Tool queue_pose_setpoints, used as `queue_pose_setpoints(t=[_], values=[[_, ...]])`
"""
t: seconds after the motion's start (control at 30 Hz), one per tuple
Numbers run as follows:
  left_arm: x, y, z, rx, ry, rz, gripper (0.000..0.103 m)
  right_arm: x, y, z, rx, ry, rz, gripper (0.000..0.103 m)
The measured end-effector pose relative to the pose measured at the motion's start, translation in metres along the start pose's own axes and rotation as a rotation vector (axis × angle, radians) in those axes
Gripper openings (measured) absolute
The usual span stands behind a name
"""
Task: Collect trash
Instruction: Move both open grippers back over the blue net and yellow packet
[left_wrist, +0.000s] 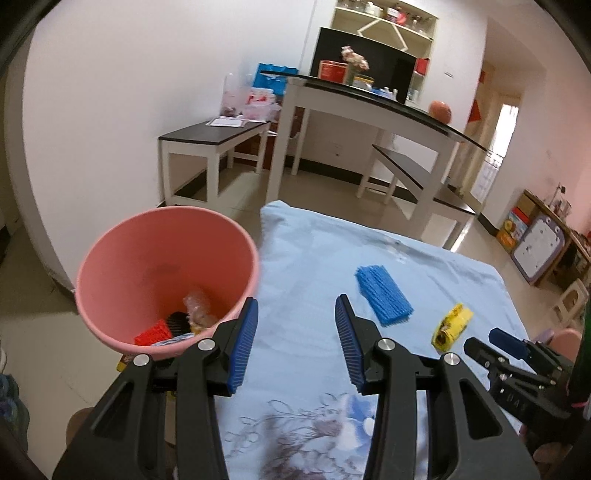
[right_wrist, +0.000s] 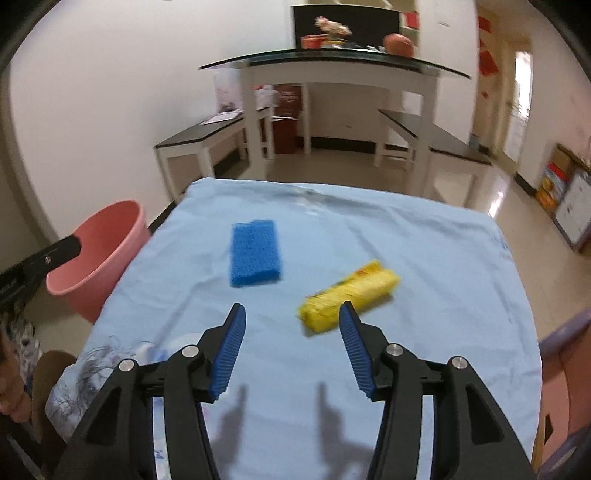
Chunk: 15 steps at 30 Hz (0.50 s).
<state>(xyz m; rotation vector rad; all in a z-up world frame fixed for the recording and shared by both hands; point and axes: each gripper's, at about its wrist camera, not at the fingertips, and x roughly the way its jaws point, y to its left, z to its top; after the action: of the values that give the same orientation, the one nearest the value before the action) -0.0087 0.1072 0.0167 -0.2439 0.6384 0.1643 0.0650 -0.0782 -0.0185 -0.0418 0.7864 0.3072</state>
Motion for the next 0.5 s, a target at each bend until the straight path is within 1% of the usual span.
queue_pose_setpoints(t=[0.13,0.2,0.27,0.37,0.5], values=[[0.004,-0.013,-0.003,0.021,0.006,-0.013,0.044,0.003,-0.013,0.0,0.068,0.008,0.011,0.053],[0.006,-0.018,-0.003,0.031,0.007,-0.023,0.044,0.009,-0.017,-0.001,0.098,0.015,0.008,0.056],[0.009,-0.024,-0.003,0.042,0.011,-0.028,0.044,0.016,-0.018,0.0,0.132,0.029,0.004,0.059],[0.019,-0.034,-0.001,0.066,0.023,-0.038,0.044,0.028,-0.02,0.001,0.189,0.055,0.01,0.059],[0.037,-0.047,0.001,0.081,0.049,-0.061,0.044,0.044,-0.031,0.004,0.261,0.084,-0.025,0.059]])
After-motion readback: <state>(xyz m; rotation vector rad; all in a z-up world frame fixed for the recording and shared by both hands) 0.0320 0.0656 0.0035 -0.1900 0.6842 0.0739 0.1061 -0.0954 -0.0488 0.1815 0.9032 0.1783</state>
